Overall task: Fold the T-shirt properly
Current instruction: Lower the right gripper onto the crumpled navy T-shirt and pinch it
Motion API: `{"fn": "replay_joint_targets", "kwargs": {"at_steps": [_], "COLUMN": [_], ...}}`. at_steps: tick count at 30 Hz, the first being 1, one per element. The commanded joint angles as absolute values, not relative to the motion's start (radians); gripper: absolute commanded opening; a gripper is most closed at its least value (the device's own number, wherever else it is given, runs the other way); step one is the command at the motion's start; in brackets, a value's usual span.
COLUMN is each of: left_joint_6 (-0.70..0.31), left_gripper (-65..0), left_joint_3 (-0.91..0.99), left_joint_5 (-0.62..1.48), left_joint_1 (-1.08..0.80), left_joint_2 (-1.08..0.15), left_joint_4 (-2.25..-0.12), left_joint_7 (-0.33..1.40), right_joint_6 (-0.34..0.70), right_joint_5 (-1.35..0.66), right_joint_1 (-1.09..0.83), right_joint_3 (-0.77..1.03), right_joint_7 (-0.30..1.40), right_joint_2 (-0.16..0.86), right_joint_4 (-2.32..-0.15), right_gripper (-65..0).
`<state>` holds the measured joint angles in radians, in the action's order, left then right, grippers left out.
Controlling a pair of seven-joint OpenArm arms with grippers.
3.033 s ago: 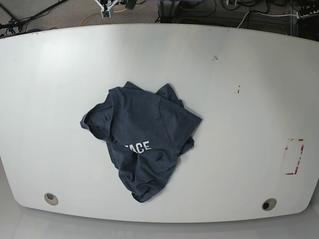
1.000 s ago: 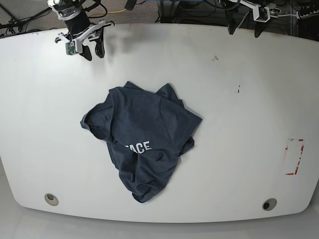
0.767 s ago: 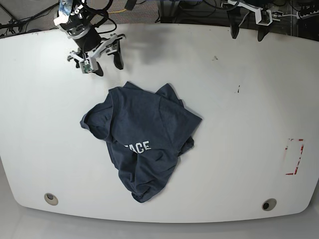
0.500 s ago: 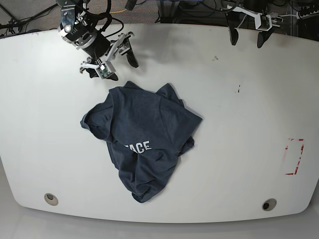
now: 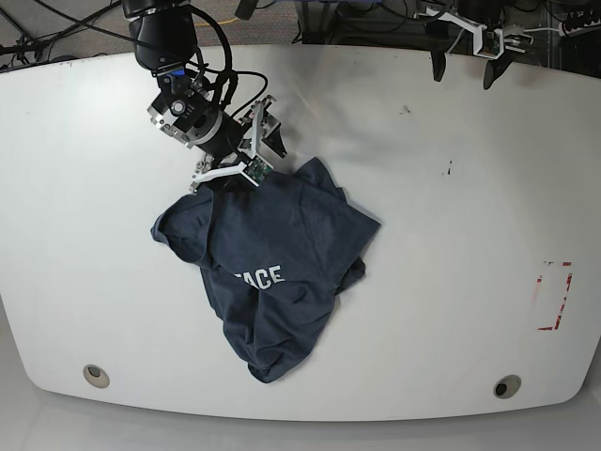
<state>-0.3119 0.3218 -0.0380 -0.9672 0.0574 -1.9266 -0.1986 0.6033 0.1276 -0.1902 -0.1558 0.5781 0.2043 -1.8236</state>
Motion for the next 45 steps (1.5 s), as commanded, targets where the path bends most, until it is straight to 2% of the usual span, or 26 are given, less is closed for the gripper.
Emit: {"fn": "replay_joint_targets", "kwargs": {"at_steps": [1, 8, 15, 17, 21, 23, 33, 37, 45], "left_joint_6": [-0.311, -0.311, -0.311, -0.311, -0.311, -0.311, -0.311, -0.311, -0.311], "left_gripper": [-19.2, -19.2, -19.2, -19.2, -19.2, -19.2, -19.2, -19.2, -19.2], "left_joint_3": [0.328, 0.328, 0.328, 0.328, 0.329, 0.329, 0.328, 0.326, 0.321], "left_joint_5": [-0.033, -0.035, -0.035, -0.035, -0.035, -0.033, -0.031, -0.031, -0.033], "left_joint_1": [-0.983, -0.983, -0.983, -0.984, -0.987, -0.984, -0.983, -0.983, -0.938], "left_joint_2": [0.056, 0.054, 0.054, 0.054, 0.054, 0.054, 0.054, 0.054, 0.054], "left_joint_4": [-1.939, -1.939, -1.939, -1.939, -1.929, -1.911, -1.844, -1.848, -1.853], "left_joint_7": [-0.225, -0.225, -0.225, -0.225, -0.225, -0.225, -0.228, -0.228, -0.226], "right_joint_6": [0.591, 0.584, 0.581, 0.581, 0.581, 0.581, 0.581, 0.581, 0.581], "right_joint_5": [0.131, 0.139, 0.139, 0.139, 0.139, 0.139, 0.139, 0.139, 0.139], "right_joint_1": [-0.139, -0.048, -0.018, -0.004, 0.002, 0.002, -0.016, -0.021, -0.021], "right_joint_3": [-0.168, -0.234, -0.263, -0.263, -0.26, -0.26, -0.26, -0.26, -0.246], "right_joint_7": [0.559, 0.556, 0.461, 0.458, 0.458, 0.458, 0.464, 0.476, 0.622], "right_joint_2": [0.2, 0.193, 0.191, 0.191, 0.191, 0.191, 0.191, 0.194, 0.196], "right_joint_4": [-1.799, -1.67, -1.561, -1.531, -1.512, -1.518, -1.603, -1.639, -1.853], "right_gripper": [-22.8, -22.8, -23.9, -28.7, -43.8, -48.7, -52.0, -65.0, -65.0]}}
